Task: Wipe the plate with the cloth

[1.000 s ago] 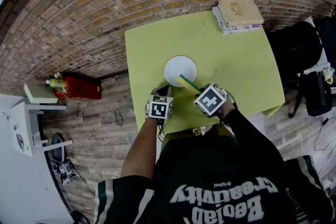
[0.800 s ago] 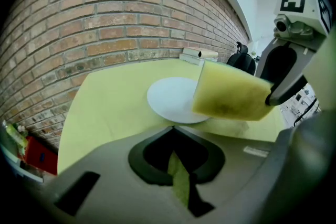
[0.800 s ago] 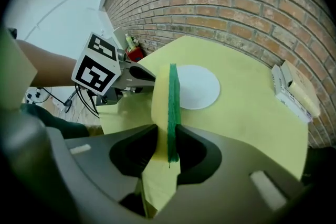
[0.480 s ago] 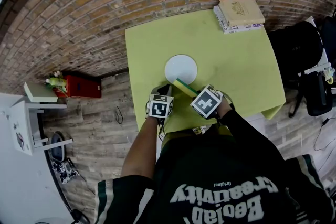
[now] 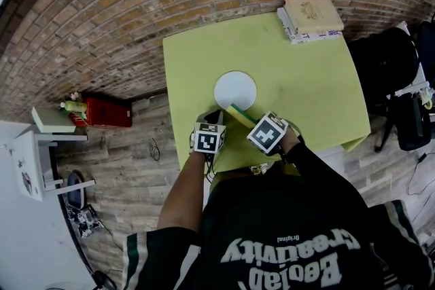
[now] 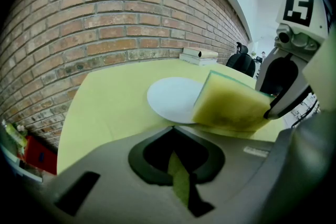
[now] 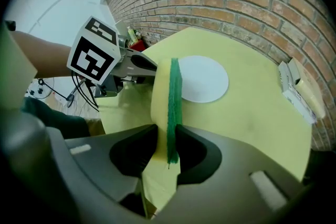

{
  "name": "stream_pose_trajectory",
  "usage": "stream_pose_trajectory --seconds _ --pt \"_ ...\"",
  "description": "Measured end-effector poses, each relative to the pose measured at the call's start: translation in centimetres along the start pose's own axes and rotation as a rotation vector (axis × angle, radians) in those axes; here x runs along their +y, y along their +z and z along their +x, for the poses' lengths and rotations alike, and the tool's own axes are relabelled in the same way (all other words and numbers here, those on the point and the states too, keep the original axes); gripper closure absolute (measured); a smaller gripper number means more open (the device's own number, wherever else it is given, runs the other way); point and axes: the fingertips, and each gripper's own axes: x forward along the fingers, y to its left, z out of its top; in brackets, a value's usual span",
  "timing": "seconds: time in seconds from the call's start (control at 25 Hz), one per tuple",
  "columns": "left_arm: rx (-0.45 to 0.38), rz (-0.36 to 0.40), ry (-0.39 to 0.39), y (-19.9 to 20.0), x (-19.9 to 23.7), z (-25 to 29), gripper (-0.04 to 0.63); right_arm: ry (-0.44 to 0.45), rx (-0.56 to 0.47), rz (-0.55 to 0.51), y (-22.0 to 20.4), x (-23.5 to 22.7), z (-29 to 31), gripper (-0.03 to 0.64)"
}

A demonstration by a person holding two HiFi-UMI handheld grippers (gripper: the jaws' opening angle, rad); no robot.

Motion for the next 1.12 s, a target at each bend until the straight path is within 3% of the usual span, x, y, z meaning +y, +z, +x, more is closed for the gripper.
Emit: stream_pose_trajectory --seconds 1.12 --pt "0.0 0.008 0.01 0.0 0.0 0.0 0.588 -0.026 0.006 0.034 -1.3 -1.3 -0.6 0.495"
